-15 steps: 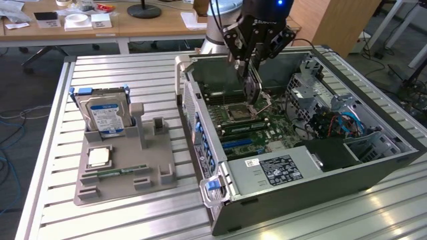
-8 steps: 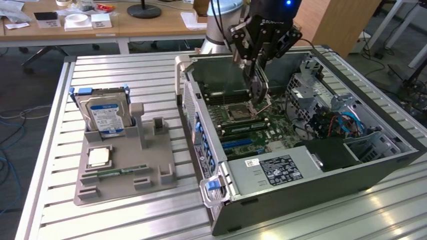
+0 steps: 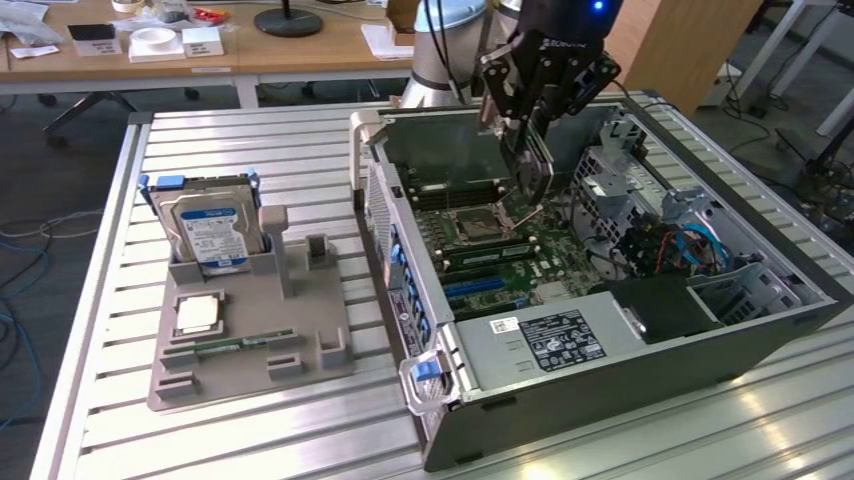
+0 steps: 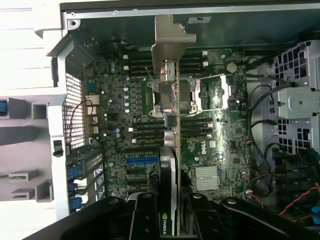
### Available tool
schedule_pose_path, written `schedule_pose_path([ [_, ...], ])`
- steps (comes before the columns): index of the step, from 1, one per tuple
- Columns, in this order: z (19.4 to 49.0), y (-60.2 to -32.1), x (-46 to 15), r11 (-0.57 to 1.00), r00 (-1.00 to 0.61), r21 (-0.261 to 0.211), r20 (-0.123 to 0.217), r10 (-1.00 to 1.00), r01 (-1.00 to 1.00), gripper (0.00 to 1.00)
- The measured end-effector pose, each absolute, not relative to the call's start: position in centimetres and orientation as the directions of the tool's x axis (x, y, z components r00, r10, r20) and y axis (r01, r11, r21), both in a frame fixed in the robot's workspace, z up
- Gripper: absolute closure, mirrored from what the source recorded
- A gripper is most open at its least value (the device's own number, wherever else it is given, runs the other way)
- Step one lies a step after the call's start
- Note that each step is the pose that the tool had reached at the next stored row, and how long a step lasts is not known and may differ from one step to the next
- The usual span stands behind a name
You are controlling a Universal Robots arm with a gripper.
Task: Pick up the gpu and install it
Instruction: 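Pick up the gpu and move the gpu toward the slot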
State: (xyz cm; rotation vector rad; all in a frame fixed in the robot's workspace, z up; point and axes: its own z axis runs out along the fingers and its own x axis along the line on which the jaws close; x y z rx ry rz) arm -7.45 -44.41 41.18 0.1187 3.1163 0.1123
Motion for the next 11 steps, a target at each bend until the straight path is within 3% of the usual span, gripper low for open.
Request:
schedule_pose_path([
  [11, 41.18, -44.41, -7.04, 0.995, -0.997, 0.073, -0.018, 0.076, 0.075, 0.73],
])
